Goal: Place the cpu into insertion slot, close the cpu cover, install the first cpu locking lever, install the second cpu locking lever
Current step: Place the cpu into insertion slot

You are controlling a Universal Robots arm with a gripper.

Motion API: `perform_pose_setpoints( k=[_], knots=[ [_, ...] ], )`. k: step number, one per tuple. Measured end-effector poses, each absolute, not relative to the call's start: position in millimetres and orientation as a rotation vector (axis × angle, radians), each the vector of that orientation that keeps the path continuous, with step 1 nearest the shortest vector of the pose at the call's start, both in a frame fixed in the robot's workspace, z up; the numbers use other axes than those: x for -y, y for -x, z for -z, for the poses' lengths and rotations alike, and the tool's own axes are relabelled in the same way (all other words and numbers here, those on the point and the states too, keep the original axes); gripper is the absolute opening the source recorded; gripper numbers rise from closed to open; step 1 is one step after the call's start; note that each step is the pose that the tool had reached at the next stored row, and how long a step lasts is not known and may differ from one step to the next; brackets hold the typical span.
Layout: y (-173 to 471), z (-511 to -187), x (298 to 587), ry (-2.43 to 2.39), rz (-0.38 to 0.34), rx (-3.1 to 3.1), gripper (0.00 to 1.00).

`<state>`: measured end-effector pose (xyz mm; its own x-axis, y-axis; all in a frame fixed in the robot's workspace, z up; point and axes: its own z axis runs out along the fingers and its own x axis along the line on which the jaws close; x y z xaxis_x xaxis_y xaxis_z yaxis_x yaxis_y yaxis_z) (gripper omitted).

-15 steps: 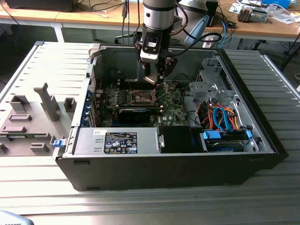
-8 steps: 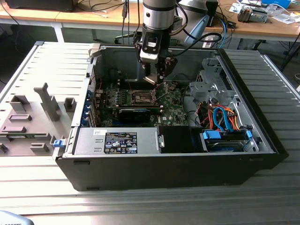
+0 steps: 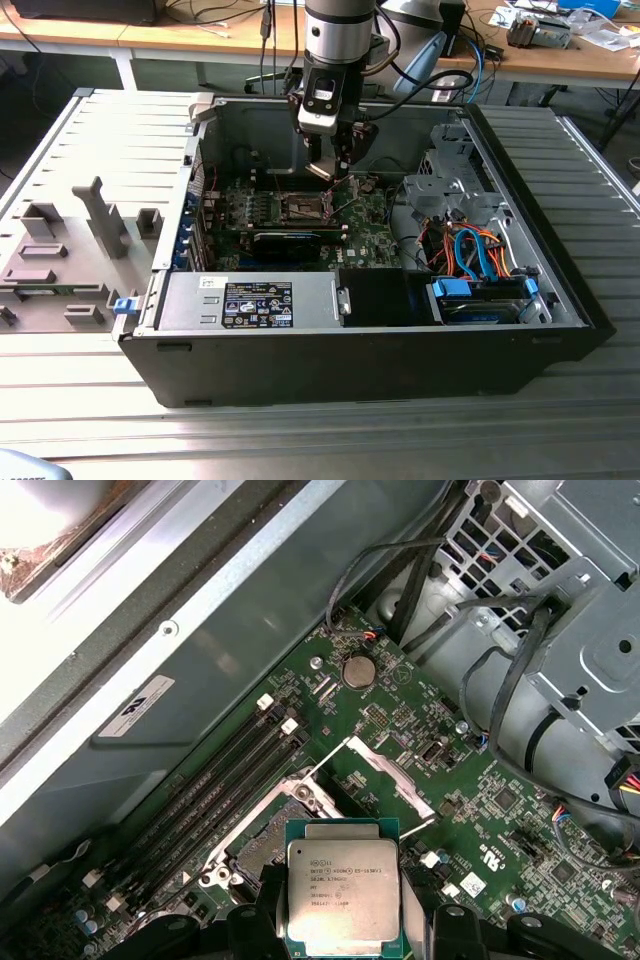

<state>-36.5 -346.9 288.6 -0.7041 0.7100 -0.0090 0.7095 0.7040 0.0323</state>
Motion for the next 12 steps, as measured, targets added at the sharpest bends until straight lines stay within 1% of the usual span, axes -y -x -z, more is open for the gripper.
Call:
perform_pose_setpoints(
  k=[12],
  knots=[
    [36.5, -288.5, 346.9, -1.207, -0.04, -2.877, 0.55]
  ],
)
